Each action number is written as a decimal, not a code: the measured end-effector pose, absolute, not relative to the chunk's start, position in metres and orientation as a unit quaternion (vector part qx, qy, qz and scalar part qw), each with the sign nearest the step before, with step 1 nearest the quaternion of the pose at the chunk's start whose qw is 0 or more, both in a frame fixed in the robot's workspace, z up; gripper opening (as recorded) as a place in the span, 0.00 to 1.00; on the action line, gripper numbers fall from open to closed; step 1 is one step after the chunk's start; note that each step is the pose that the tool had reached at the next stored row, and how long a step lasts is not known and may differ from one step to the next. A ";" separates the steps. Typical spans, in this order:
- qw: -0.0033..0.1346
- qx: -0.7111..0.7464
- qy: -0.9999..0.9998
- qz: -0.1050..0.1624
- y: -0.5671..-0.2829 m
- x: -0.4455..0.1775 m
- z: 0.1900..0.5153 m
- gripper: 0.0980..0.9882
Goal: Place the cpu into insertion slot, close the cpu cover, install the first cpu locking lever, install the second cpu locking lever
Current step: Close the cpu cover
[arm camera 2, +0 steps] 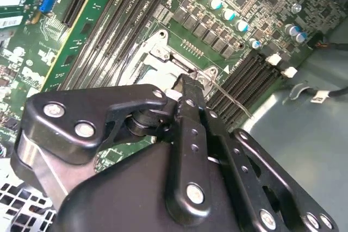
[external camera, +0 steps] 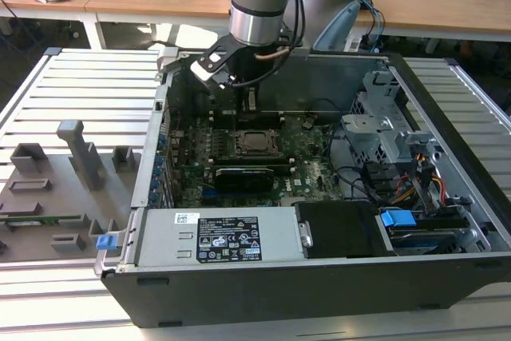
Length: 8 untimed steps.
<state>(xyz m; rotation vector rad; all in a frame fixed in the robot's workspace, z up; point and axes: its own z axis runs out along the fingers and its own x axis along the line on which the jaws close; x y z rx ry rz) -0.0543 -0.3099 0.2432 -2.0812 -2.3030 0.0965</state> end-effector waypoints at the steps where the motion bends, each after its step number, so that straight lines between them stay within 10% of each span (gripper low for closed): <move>1: 0.018 -0.670 -0.742 0.031 -0.310 -0.054 0.243 0.01; 8: 0.027 -0.669 -0.742 0.039 -0.310 -0.025 0.242 0.01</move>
